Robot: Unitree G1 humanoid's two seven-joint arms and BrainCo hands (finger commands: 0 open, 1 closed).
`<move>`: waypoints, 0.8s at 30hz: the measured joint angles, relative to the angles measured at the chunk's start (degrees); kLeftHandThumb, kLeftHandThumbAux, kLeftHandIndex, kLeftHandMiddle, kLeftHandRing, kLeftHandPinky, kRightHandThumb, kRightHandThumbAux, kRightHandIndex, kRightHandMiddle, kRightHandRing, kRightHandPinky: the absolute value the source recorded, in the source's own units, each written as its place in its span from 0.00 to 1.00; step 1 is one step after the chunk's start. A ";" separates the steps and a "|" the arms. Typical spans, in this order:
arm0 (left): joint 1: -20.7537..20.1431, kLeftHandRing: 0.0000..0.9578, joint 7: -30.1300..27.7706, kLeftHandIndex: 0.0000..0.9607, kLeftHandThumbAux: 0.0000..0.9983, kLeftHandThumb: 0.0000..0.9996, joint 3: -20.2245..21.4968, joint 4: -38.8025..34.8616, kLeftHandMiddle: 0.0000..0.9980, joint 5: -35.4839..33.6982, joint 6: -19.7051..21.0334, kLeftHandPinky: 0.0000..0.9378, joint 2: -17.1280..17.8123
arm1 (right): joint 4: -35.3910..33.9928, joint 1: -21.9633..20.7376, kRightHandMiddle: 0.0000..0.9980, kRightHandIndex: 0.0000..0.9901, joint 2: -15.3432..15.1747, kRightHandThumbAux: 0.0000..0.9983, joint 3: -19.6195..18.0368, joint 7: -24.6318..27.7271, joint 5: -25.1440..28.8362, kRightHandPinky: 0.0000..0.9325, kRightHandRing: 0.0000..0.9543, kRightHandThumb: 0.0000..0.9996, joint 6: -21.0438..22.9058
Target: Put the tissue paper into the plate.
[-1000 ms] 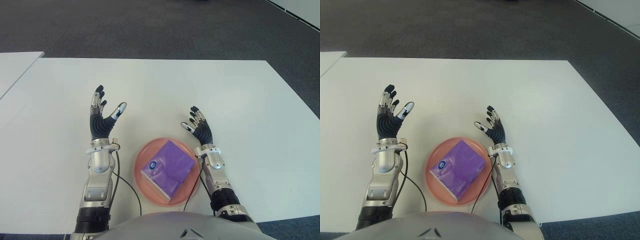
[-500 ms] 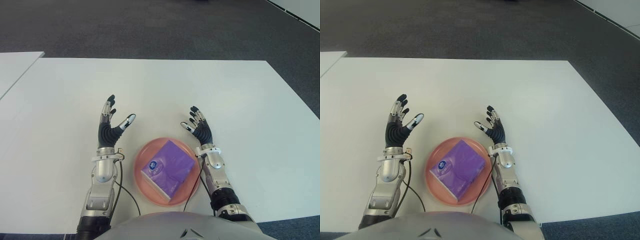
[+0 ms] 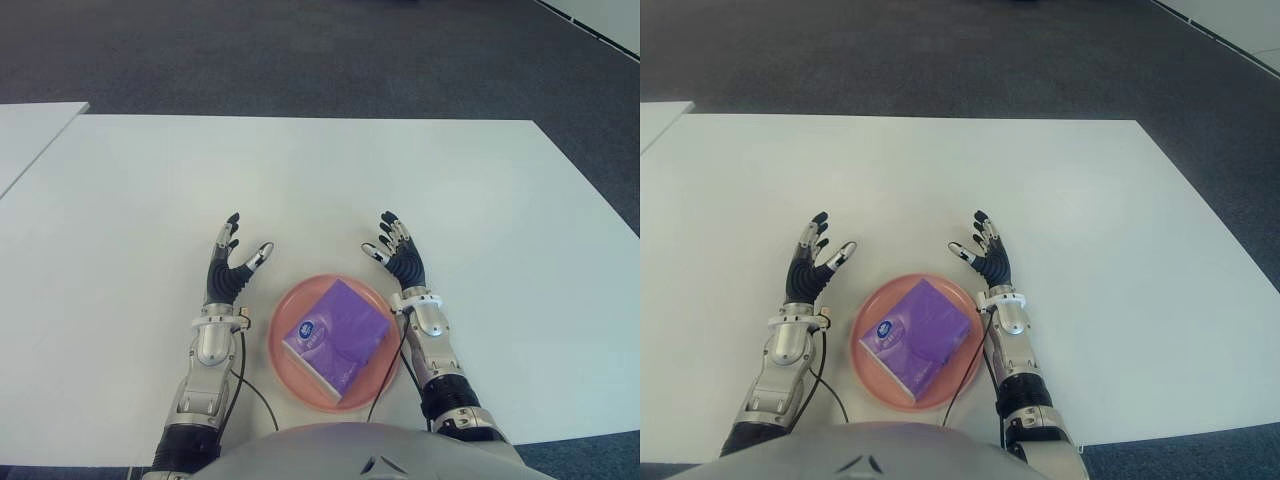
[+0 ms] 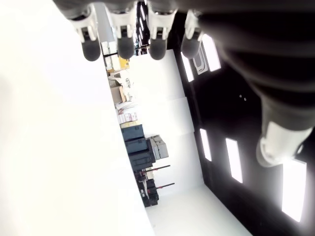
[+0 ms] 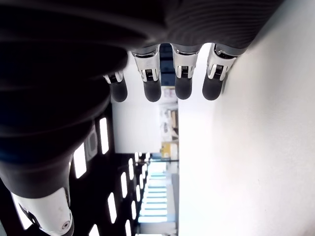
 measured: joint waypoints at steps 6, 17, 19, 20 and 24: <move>-1.35 0.00 -0.37 0.00 0.55 0.03 0.12 4.72 0.00 -0.18 -3.66 0.00 1.34 | -0.03 -0.03 0.00 0.01 0.02 0.73 -0.02 -0.08 -0.02 0.00 0.00 0.00 0.03; -2.42 0.00 -0.31 0.00 0.56 0.03 0.23 8.92 0.00 -0.14 -7.77 0.00 1.27 | -0.11 -0.04 0.00 0.01 0.00 0.73 -0.06 0.11 0.15 0.00 0.00 0.00 0.23; -2.49 0.00 -0.14 0.00 0.55 0.04 0.28 9.47 0.00 -0.12 -8.24 0.00 1.10 | -0.07 -0.06 0.00 0.01 -0.04 0.73 -0.05 0.29 0.16 0.00 0.00 0.00 0.23; -2.50 0.00 0.15 0.00 0.55 0.04 0.28 9.71 0.00 -0.09 -8.46 0.00 0.98 | -0.05 -0.08 0.00 0.01 -0.08 0.73 -0.05 0.38 0.18 0.00 0.00 0.00 0.22; -2.69 0.00 1.62 0.00 0.54 0.04 0.37 11.03 0.00 0.37 -9.64 0.00 0.58 | 0.07 -0.14 0.00 0.01 -0.22 0.72 -0.03 0.65 0.19 0.00 0.00 0.00 0.21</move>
